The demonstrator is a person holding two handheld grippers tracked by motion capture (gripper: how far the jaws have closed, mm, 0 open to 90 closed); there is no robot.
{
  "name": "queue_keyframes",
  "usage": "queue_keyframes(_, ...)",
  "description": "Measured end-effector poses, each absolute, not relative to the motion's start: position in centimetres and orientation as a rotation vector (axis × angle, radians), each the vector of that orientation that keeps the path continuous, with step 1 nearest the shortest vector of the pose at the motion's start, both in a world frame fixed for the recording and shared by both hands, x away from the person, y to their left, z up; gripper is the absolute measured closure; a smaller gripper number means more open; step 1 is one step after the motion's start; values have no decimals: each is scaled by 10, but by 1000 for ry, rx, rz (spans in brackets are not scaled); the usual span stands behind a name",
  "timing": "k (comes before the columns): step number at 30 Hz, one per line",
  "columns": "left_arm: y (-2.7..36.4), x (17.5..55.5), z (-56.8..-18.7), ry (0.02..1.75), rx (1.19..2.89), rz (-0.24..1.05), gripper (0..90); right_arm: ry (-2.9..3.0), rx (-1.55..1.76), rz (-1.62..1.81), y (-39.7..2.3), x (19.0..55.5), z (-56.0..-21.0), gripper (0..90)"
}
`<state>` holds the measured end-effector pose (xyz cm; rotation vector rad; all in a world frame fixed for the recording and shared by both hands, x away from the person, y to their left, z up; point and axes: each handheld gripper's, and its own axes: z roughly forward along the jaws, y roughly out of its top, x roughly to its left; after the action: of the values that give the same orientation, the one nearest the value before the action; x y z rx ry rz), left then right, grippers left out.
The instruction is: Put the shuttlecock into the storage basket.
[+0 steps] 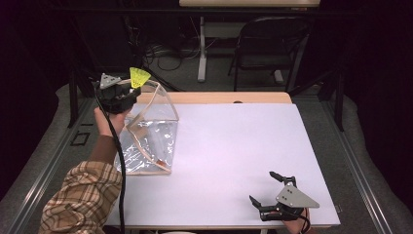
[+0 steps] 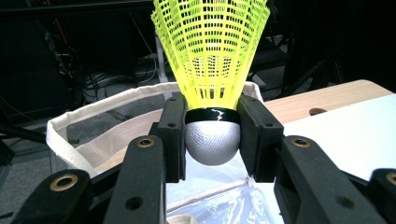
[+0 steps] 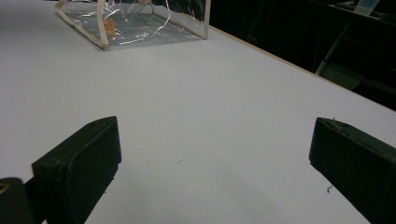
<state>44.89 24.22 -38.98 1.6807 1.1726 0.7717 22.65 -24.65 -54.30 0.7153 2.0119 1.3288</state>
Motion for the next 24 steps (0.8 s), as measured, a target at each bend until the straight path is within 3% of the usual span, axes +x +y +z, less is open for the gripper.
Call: queue_keyframes(24,244,448,-401,1180,1710,738,652,2015,715,1331,-246,227,-543,18)
